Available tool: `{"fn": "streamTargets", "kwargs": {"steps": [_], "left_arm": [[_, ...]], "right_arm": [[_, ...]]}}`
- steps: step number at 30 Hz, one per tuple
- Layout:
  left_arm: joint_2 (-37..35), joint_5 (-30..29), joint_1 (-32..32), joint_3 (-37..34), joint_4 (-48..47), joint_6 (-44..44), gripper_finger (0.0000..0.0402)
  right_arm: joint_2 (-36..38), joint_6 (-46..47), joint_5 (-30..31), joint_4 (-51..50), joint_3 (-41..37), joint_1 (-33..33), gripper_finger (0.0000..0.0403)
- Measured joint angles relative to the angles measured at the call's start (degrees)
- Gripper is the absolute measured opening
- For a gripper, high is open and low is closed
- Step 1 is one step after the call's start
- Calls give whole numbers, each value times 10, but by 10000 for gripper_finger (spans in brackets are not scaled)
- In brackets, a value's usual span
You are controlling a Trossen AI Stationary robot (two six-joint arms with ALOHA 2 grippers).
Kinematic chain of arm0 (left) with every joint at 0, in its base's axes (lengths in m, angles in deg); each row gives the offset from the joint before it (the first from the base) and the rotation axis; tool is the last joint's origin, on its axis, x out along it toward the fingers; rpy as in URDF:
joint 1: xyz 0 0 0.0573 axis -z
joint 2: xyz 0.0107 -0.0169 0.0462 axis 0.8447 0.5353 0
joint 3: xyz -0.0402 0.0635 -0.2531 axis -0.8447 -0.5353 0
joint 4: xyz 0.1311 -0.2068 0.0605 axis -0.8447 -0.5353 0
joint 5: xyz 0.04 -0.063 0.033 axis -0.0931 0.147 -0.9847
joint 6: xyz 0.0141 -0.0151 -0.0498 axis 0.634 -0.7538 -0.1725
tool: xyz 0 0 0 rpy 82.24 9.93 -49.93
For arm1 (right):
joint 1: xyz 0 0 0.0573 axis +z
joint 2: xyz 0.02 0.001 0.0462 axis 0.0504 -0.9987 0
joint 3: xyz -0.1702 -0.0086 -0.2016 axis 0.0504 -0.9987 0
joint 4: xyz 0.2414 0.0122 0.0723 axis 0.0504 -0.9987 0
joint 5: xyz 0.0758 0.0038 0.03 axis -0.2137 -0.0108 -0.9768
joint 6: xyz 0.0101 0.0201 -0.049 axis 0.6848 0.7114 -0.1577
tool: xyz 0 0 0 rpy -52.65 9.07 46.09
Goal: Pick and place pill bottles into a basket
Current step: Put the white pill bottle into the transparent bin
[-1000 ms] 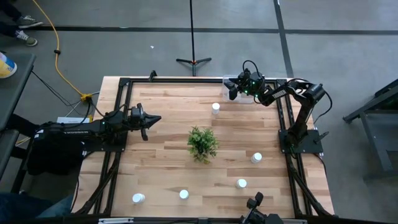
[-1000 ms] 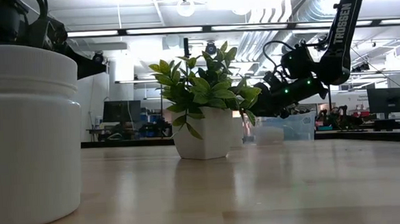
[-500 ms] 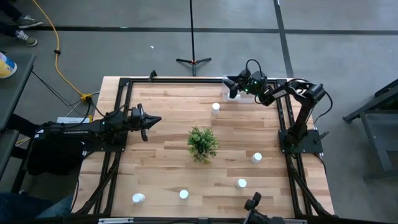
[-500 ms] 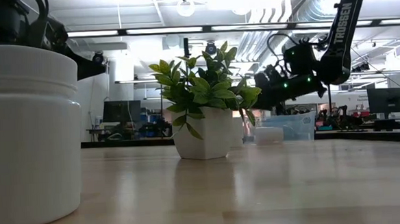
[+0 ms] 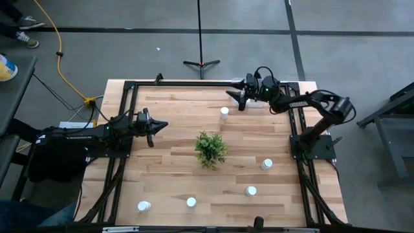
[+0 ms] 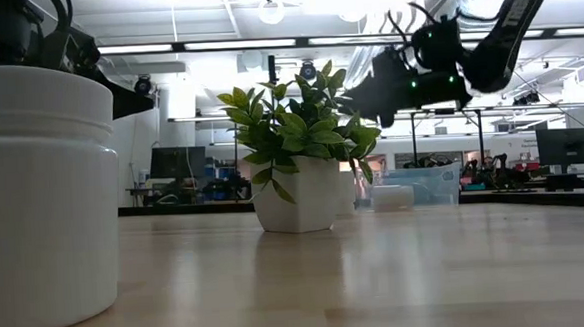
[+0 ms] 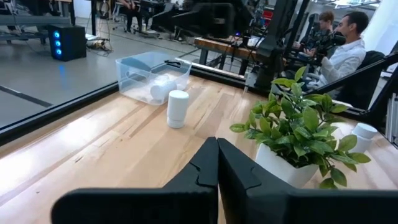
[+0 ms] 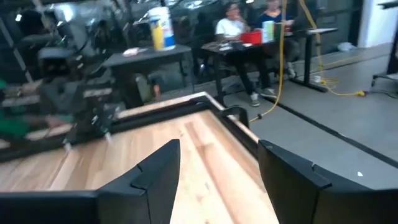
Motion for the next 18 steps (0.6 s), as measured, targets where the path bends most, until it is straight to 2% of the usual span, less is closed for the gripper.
{"fn": "streamTargets", "kwargs": {"steps": [7, 11, 14, 18], "left_arm": [[0, 7, 0, 0, 0, -2, 22], [0, 9, 0, 0, 0, -3, 48], [0, 9, 0, 0, 0, -11, 69], [0, 9, 0, 0, 0, -15, 60]], "right_arm": [[53, -42, 32, -114, 0, 50, 204], [55, -72, 76, -167, 0, 79, 206], [55, -106, 116, -204, 0, 102, 224], [54, -116, 160, -226, 0, 125, 262]]}}
